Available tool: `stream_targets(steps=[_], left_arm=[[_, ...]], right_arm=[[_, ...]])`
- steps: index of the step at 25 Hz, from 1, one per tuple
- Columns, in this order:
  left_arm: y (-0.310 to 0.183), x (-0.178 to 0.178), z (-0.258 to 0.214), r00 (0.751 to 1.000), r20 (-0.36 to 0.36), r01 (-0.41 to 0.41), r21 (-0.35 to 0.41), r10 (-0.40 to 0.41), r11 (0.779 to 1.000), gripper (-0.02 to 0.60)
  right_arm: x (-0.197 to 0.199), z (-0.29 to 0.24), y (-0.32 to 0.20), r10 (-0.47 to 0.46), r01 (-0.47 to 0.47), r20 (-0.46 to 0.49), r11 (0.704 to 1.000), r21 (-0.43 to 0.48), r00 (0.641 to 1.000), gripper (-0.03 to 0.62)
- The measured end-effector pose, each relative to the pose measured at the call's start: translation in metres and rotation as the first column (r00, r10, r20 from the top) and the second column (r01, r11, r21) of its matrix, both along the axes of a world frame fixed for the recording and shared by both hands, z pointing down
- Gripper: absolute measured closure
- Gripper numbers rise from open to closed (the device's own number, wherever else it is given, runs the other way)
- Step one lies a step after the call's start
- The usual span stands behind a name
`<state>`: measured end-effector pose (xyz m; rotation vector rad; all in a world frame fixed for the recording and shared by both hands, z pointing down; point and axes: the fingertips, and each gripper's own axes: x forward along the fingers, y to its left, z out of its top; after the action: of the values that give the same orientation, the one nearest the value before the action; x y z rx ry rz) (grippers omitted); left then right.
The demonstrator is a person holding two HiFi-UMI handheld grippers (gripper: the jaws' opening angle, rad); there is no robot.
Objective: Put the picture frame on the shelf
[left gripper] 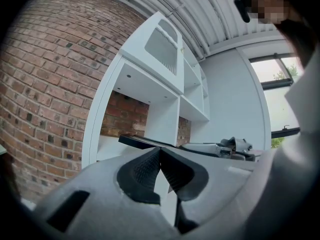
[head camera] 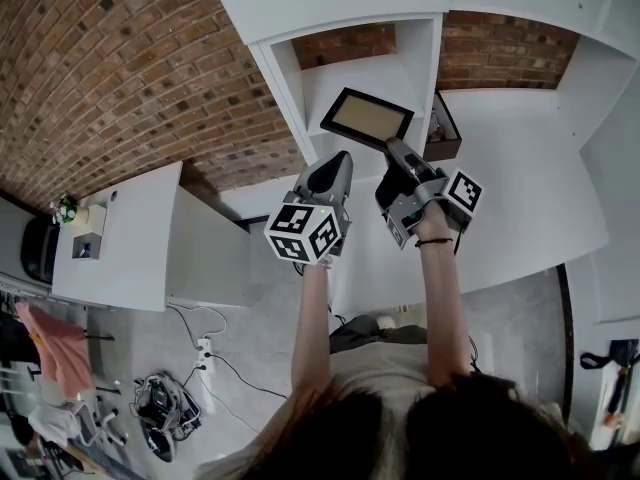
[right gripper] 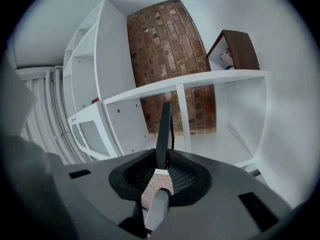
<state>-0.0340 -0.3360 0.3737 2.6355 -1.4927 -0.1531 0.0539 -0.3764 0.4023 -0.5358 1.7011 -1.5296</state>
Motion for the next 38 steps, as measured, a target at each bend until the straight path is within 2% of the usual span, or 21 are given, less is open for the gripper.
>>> stream_targets(steps=[15, 26, 38], left_arm=[[-0.033, -0.013, -0.006, 1.0, -0.002, -0.018, 0.006, 0.018, 1.0, 0.571], [-0.06, -0.009, -0.005, 0.997, -0.004, -0.075, -0.007, 0.075, 0.997, 0.571], [-0.074, -0.015, 0.001, 0.996, -0.018, -0.086, -0.023, 0.086, 0.996, 0.571]], right_arm=[[-0.017, -0.006, -0.03, 0.009, -0.009, -0.009, 1.0, 0.01, 1.0, 0.522], [-0.017, -0.004, -0.052, 0.05, -0.05, -0.006, 0.999, -0.01, 0.999, 0.522], [-0.021, 0.003, -0.064, 0.062, -0.063, -0.013, 0.997, -0.045, 0.998, 0.522]])
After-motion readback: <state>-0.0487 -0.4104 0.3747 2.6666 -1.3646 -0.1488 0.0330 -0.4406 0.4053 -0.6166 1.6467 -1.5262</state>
